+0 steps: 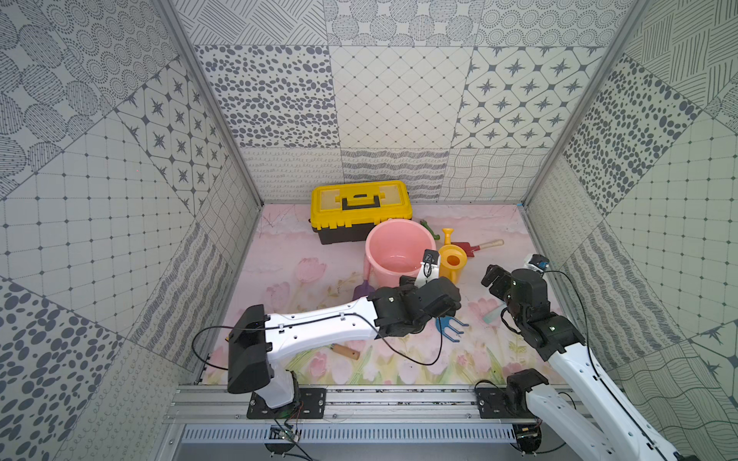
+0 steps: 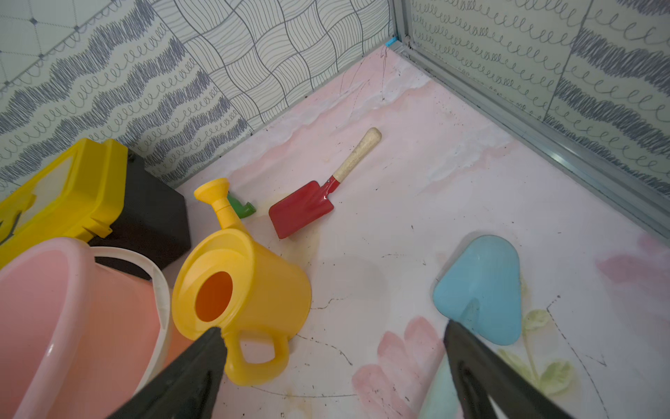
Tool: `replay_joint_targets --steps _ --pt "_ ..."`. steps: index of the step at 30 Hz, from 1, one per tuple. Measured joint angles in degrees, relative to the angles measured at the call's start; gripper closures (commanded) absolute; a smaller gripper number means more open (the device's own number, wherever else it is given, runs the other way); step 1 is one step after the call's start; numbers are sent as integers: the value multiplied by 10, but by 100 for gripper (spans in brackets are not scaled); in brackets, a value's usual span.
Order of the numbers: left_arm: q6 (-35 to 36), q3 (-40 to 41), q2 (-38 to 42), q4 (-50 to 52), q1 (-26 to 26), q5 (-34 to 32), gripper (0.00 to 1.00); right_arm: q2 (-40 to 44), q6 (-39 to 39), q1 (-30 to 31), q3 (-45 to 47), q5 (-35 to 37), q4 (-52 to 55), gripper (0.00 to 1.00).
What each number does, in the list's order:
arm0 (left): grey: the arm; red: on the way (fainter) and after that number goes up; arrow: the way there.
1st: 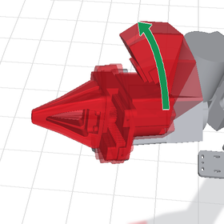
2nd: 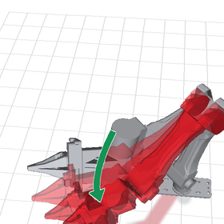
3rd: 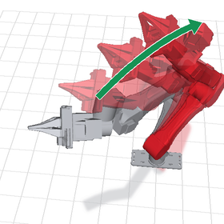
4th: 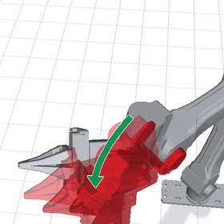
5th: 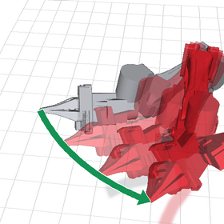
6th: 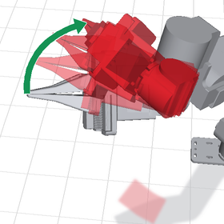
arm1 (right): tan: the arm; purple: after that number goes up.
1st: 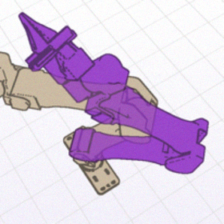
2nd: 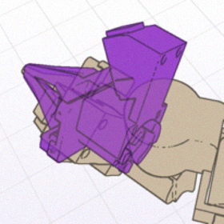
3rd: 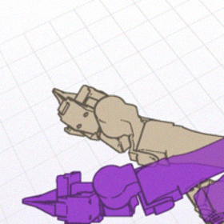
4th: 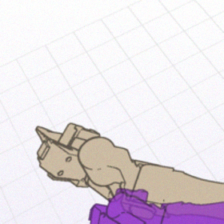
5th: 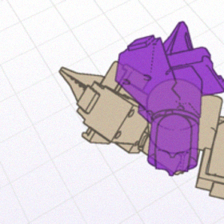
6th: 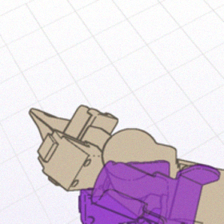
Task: Organize the gardening tools
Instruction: Pick up the gardening tool from the center of the board.
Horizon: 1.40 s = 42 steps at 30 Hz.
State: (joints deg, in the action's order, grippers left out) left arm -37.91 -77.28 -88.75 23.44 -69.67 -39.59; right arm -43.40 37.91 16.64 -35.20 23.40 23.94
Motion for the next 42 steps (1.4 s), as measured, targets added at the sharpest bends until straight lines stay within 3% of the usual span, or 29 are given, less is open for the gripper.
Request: replay_joint_targets --steps 2,7,12,15,18,22,27,34,42 --pt "13 59 59 -10 0 -11 1 -22 -2 0 0 0 -10 4" --pt "37 190 193 -33 0 -33 1 -102 -10 -6 -16 1 -33 16" --pt "65 269 284 -40 0 -59 1 -216 -11 -45 -86 -13 -53 22" --pt "82 312 336 -52 0 -77 1 -291 -10 -77 -145 -24 -64 32" --pt "99 356 388 -66 0 -93 0 -365 -16 -108 -212 -38 -71 59" --pt "110 391 442 -78 0 -119 0 -458 -19 -146 -292 -69 -84 66" --pt "117 414 460 -93 0 -147 1 -567 -31 -164 -385 -77 -74 64" --pt "121 401 421 -95 0 -180 1 -711 -45 -165 -539 -93 -33 62" --pt "126 399 404 -96 0 -204 1 -794 -39 -177 -598 -110 15 64"
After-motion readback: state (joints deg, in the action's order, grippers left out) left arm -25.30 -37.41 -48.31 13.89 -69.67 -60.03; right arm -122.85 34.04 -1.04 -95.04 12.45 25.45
